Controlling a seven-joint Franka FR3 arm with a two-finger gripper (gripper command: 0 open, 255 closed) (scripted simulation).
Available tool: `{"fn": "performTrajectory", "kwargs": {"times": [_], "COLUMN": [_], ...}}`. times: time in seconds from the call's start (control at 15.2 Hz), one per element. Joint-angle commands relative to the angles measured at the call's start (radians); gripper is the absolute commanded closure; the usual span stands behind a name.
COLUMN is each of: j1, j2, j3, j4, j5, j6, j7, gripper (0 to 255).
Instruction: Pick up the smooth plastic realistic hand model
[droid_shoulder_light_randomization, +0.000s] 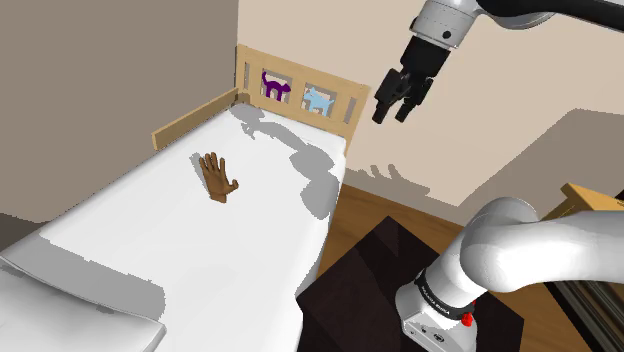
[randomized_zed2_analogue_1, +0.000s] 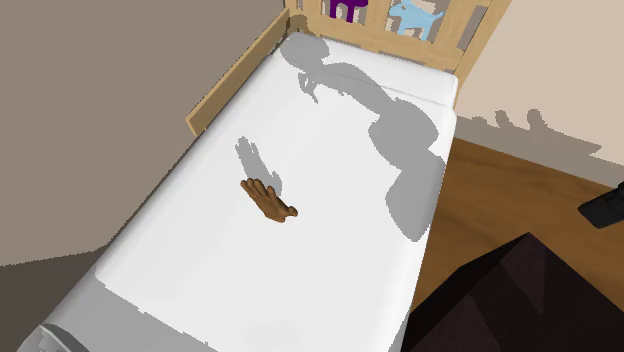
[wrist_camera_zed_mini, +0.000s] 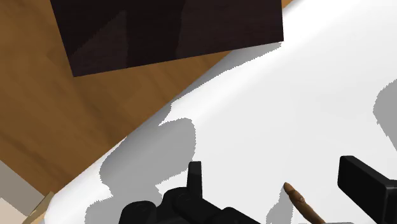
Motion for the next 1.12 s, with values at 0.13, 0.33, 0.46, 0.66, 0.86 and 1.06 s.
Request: {"fn": "performTrajectory", "kwargs": {"times": [0.13,0.33,0.46,0.66,0.86,1.06], "j1": [0.002,0.005,0.005,0.003,-0.003,-0.014], "j2": [0.036,0.101,0.152,0.239,0.337,0.445], "j3": [0.035,0.088,0.122,0.173,0.223,0.271], "j4": [-0.023,-0.045,-0.052,-0.052,-0.037,-0.009], "j5": [0.014,0.030,0.037,0.041,0.032,0.009], "j6": [0.064,0.161,0.225,0.319,0.408,0.491], "j7": [0.036,0.091,0.128,0.186,0.248,0.316], "gripper": [0,0,0,0,0,0]}}
